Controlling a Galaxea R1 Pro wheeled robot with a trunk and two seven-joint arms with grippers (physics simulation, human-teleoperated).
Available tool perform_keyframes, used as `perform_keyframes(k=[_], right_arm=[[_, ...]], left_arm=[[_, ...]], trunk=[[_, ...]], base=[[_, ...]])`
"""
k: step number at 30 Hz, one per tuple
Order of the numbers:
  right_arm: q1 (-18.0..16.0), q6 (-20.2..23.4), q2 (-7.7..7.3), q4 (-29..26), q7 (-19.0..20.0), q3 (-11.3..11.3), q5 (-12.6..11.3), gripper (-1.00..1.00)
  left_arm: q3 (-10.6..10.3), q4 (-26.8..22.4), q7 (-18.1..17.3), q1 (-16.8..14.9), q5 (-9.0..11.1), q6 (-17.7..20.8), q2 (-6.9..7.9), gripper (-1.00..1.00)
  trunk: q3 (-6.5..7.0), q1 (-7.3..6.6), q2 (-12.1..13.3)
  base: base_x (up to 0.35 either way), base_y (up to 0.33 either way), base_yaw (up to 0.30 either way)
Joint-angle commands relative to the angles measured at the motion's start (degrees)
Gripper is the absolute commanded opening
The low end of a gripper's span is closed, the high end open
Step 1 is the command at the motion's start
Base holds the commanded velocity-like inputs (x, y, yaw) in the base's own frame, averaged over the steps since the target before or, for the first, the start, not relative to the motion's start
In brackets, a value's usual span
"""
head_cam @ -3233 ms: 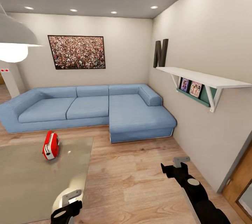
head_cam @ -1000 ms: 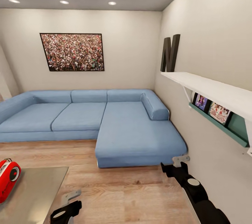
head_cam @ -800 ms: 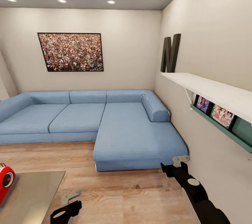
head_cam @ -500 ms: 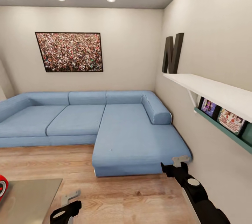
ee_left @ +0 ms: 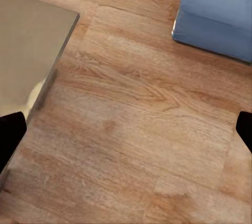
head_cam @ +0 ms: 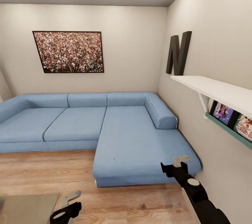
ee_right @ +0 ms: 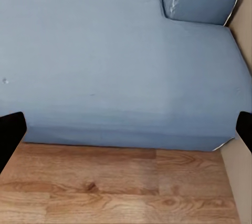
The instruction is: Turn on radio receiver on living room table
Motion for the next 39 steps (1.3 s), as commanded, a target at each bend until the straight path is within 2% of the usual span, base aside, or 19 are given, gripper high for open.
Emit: perform_keyframes(k=[1, 6, 11, 39], right_arm=[[0.0, 0.0, 0.0, 0.0, 0.01, 0.0, 0.0, 1.0], [0.0, 0.0, 0.0, 0.0, 0.04, 0.0, 0.0, 1.0], [0.0, 0.02, 0.0, 0.0, -0.01, 0.0, 0.04, 1.0], [0.0, 0.02, 0.0, 0.1, -0.02, 0.12, 0.09, 1.0]], left_arm=[[0.01, 0.07, 0.0, -0.02, -0.02, 0.0, 0.0, 1.0], [0.03, 0.17, 0.0, -0.02, 0.01, -0.02, 0.0, 1.0], [0.03, 0.18, -0.02, -0.01, 0.03, -0.08, 0.0, 1.0], [0.39, 0.1, -0.88, -0.01, 0.56, -0.54, 0.0, 1.0]], trunk=[[0.0, 0.0, 0.0], [0.0, 0.0, 0.0], [0.0, 0.0, 0.0], [0.0, 0.0, 0.0]], base=[[0.326, -0.102, 0.0], [0.305, -0.131, 0.0], [0.064, -0.027, 0.086], [0.001, 0.0, 0.291]])
